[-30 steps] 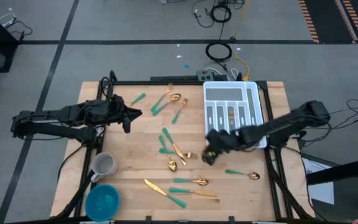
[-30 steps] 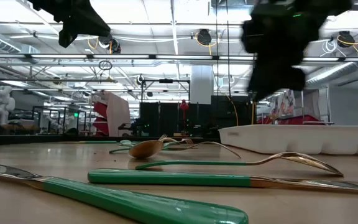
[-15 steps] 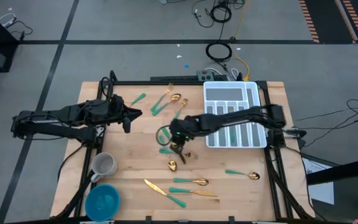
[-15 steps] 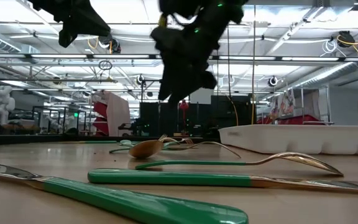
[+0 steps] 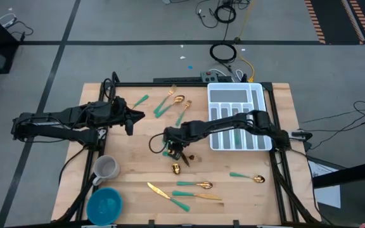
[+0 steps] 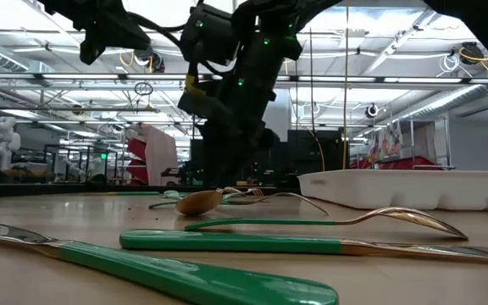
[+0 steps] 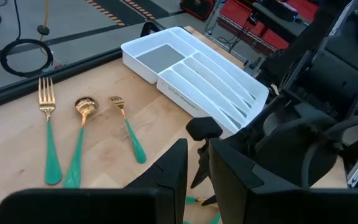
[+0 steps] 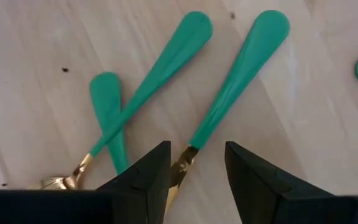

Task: Sort silverware
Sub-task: Put the middle green table knife into the white cutlery tray

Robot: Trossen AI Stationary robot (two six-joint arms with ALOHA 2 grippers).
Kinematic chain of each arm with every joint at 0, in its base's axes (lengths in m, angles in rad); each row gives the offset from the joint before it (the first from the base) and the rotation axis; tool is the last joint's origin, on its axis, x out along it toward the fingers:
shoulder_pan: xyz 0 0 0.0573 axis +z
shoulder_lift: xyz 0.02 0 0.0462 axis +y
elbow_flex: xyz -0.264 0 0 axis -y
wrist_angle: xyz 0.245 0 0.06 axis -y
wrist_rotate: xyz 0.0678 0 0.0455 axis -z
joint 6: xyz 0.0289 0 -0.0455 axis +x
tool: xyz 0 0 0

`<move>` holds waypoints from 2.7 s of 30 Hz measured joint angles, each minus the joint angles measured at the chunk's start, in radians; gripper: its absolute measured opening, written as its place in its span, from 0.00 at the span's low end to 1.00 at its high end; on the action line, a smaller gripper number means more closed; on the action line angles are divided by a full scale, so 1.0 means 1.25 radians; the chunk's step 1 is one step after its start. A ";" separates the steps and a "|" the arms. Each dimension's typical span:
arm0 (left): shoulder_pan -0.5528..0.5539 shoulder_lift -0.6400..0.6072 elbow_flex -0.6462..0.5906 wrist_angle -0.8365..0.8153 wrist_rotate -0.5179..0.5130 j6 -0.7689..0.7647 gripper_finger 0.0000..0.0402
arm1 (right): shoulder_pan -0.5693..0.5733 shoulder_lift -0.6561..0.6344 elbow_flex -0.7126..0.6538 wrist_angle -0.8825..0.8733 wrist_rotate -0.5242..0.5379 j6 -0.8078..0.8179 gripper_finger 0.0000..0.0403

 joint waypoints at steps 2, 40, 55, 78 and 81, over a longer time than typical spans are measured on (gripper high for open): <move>0.000 0.000 0.000 0.000 0.000 0.000 0.18 | -0.002 0.005 0.000 0.010 0.002 0.001 0.36; 0.000 0.000 -0.001 -0.036 0.000 0.000 0.18 | -0.028 -0.002 -0.005 -0.057 -0.052 0.067 0.01; 0.000 0.000 -0.001 -0.039 0.000 0.000 0.18 | -0.100 -0.183 -0.002 -0.163 0.125 0.061 0.00; 0.000 0.000 -0.001 -0.043 0.000 0.017 0.18 | -0.193 -0.308 -0.024 -0.552 0.249 -1.198 0.00; 0.000 0.000 -0.001 -0.045 0.000 0.016 0.18 | -0.217 -0.308 -0.025 -0.554 0.249 -1.312 0.00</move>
